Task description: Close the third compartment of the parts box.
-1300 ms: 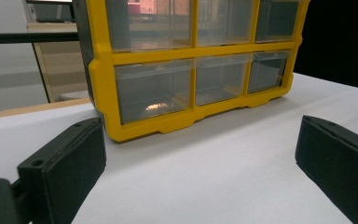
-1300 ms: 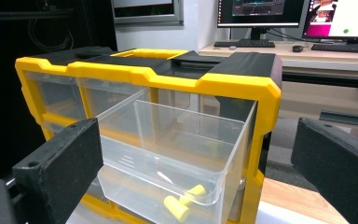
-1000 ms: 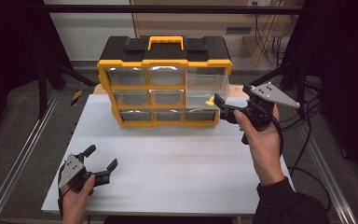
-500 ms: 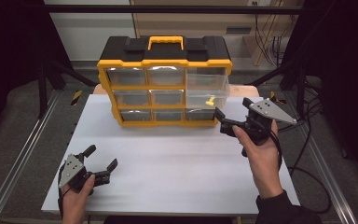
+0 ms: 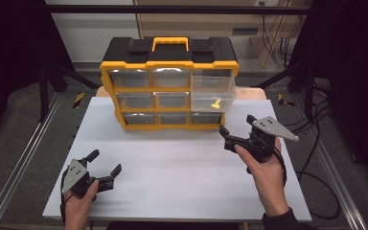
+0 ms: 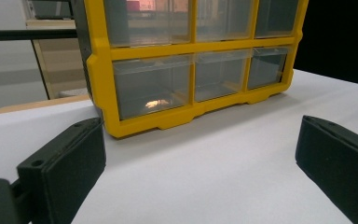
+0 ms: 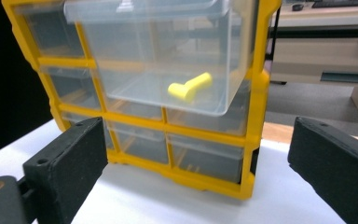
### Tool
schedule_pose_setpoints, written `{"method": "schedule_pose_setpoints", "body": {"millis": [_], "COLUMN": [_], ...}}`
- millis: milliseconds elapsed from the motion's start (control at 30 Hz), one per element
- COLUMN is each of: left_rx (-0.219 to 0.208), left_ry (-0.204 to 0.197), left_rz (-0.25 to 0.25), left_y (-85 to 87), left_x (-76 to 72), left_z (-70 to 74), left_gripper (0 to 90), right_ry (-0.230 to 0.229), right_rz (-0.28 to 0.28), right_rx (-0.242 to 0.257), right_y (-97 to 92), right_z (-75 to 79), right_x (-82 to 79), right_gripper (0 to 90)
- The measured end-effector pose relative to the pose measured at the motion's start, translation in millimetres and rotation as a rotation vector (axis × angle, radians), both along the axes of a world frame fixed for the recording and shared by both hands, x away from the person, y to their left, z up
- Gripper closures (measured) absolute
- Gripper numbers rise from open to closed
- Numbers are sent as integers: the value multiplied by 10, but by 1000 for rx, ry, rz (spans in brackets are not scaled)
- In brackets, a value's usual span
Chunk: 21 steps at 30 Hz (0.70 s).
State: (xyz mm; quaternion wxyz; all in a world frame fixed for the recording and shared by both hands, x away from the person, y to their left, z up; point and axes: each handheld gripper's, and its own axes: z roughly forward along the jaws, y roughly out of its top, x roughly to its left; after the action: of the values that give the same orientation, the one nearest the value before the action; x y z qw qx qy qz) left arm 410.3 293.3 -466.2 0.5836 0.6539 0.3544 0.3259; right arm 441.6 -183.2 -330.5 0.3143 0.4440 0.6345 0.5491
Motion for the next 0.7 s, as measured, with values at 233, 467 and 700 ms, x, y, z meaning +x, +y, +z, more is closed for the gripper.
{"method": "schedule_pose_setpoints", "body": {"millis": [233,467,700], "left_rx": [-2,0,2], "left_ry": [1,-2,-7], "left_rz": [-1,-2,-5], "left_y": [-6,1,-12], "left_x": [1,-1,-8], "left_z": [-1,5,10], "left_gripper": [13,14,14], "right_ry": [34,42,9], "right_rz": [-19,39,87], "right_rx": [-32,-87,-73], "right_y": [106,253,376], "right_z": [-55,-59,-36], "right_x": [-17,-36,81], "right_gripper": [312,672,889]}}
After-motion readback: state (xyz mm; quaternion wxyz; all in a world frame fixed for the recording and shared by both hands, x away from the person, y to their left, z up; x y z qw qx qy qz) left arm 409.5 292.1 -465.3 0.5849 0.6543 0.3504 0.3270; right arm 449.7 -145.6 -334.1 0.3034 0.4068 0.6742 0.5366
